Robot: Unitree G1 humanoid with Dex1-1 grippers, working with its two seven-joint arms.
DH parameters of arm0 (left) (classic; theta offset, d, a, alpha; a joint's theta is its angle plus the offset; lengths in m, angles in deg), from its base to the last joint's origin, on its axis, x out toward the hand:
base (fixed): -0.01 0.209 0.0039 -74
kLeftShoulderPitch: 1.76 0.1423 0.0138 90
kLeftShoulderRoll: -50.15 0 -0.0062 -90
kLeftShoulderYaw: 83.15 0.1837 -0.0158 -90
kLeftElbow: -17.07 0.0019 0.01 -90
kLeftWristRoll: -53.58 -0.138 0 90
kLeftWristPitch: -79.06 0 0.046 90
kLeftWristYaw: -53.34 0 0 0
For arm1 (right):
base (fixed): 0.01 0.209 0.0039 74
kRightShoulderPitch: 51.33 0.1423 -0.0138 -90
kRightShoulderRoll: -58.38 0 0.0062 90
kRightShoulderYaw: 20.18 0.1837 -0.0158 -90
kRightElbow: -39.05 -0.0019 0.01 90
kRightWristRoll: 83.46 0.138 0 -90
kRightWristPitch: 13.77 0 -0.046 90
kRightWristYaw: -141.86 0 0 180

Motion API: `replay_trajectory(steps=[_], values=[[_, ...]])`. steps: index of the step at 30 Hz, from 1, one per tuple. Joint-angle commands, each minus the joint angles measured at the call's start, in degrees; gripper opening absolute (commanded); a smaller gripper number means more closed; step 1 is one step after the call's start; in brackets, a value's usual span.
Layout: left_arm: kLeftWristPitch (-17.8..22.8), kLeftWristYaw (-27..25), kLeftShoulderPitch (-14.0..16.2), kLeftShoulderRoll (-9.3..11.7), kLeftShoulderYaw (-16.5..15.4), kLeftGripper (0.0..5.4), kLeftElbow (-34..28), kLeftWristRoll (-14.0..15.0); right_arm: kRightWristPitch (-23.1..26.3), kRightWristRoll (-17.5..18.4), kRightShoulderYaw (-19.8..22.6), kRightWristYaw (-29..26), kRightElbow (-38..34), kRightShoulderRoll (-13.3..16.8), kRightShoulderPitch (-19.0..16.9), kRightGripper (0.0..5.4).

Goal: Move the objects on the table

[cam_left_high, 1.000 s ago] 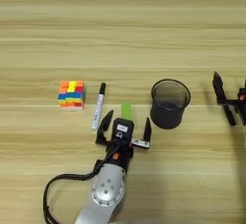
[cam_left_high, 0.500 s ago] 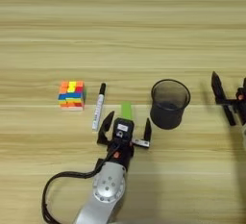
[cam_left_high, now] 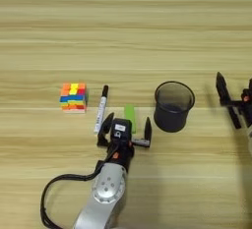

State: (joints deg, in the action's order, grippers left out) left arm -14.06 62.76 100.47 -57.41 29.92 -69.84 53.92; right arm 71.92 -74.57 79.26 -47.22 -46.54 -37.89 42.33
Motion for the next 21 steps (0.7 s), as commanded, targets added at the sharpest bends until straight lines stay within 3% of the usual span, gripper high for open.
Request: replay_trajectory(steps=[1, 7, 21], values=[[2.0, -0.5, 1.4, -4.9, 0.1, 4.67, 2.9, 1.2, 1.0, 0.0, 0.1, 0.5, -0.7, -0.3, -0.3, 5.4], [1.6, -0.6, 1.5, -5.0, 0.2, 3.78, 3.0, 1.3, 0.9, 0.1, 0.2, 0.4, -0.7, -0.2, -0.2, 5.4], [1.3, -0.7, 1.6, -5.0, 0.0, 2.29, 2.5, 1.3, 0.8, 0.1, 0.3, 0.4, -0.5, -0.2, -0.1, 5.4]])
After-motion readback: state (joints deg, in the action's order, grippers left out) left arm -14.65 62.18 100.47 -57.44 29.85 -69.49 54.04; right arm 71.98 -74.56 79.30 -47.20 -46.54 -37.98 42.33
